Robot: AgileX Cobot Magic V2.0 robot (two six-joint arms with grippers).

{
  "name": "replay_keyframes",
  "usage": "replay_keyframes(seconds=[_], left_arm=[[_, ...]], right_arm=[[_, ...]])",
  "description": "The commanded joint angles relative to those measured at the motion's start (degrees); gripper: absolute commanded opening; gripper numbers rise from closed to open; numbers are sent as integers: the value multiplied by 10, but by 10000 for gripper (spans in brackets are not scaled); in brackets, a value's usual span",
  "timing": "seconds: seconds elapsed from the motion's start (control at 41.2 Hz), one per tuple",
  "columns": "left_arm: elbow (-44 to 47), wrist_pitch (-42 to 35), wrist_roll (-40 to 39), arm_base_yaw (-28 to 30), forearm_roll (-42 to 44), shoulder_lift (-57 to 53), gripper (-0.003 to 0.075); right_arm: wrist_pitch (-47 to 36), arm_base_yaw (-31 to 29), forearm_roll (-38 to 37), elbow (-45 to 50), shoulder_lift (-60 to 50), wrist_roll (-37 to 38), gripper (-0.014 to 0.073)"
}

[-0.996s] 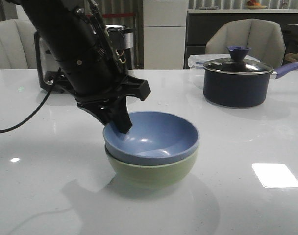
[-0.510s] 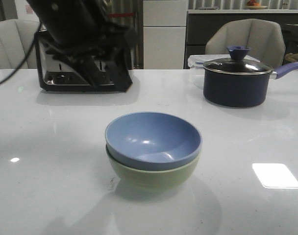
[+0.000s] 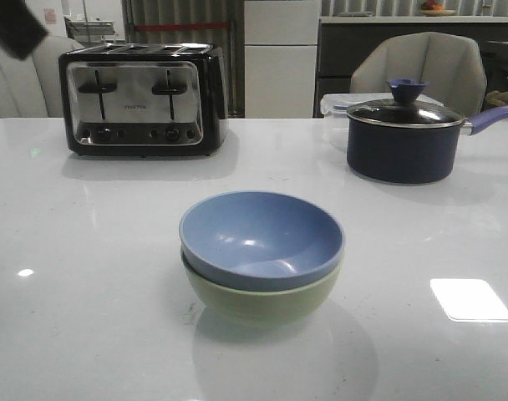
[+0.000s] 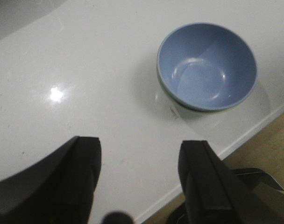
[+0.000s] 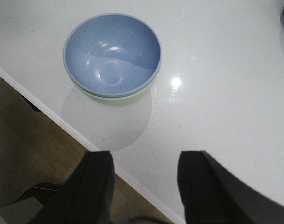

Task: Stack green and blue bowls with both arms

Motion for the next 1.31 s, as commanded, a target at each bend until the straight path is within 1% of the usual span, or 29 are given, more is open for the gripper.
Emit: replay_keyframes(seconds=[0.0, 0.097, 0.316, 0.389, 0.437, 0.486, 0.559, 0.583, 0.632, 0.729, 0.802, 1.287], left_arm=[[27, -18, -54, -4, 37, -72, 435], [64, -7, -102, -4, 66, -124, 435], [135, -10, -109, -4, 65, -222, 433], [147, -10, -109, -4, 65, -239, 403], [152, -10, -109, -4, 65, -245, 360], [153, -10, -109, -4, 65, -246, 308], [153, -14, -109, -4, 65, -246, 225], [153, -16, -109, -4, 65, -246, 211], [153, -22, -109, -4, 65, -246, 159], [153, -30, -109, -4, 65, -246, 89], [153, -29, -109, -4, 62, -246, 93], [153, -28, -109, -4, 60, -246, 93]], right_arm=[[-38, 1, -2, -16, -3, -7, 436], [-38, 1, -2, -16, -3, -7, 436], [-34, 1, -12, -16, -3, -7, 436], [-27, 1, -26, -16, -1, -7, 435], [-21, 1, -28, -16, 0, -7, 421], [-16, 1, -28, -16, 0, -7, 387], [-13, 1, -28, -16, 0, -7, 290], [-13, 1, -28, -16, 0, -7, 260], [-13, 1, -28, -16, 0, -7, 181], [-13, 1, -28, -16, 0, -7, 75], [-13, 1, -28, -16, 0, -7, 20], [-9, 1, -28, -16, 0, -7, 27]])
